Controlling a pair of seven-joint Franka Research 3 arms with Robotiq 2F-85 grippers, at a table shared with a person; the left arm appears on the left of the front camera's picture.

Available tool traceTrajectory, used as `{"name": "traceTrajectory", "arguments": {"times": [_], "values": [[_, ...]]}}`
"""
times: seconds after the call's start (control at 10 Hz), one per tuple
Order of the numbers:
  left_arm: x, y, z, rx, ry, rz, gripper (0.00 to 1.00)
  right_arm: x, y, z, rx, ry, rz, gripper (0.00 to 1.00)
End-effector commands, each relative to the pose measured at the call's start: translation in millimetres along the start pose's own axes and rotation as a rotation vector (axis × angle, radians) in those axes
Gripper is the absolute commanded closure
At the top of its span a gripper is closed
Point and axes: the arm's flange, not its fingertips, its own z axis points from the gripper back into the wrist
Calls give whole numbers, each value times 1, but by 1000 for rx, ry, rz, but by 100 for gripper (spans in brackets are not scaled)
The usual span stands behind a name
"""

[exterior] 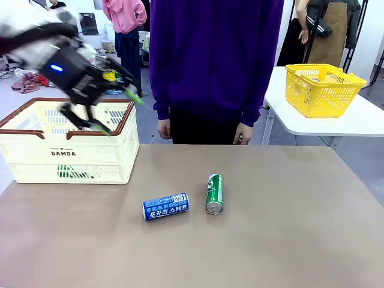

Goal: Place the drinks into the Shopping basket.
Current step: Pick up one drink and place it into the Shopping basket.

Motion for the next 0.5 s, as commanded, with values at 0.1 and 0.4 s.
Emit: {"name": "traceTrajectory", "arguments": {"times": [0.1,0.4], "values": [[21,-64,-92,178,91,-128,0,2,2,0,23,-8,12,0],[27,-108,-197,329,188,-210,0,2,2,0,23,-8,12,0]]}}
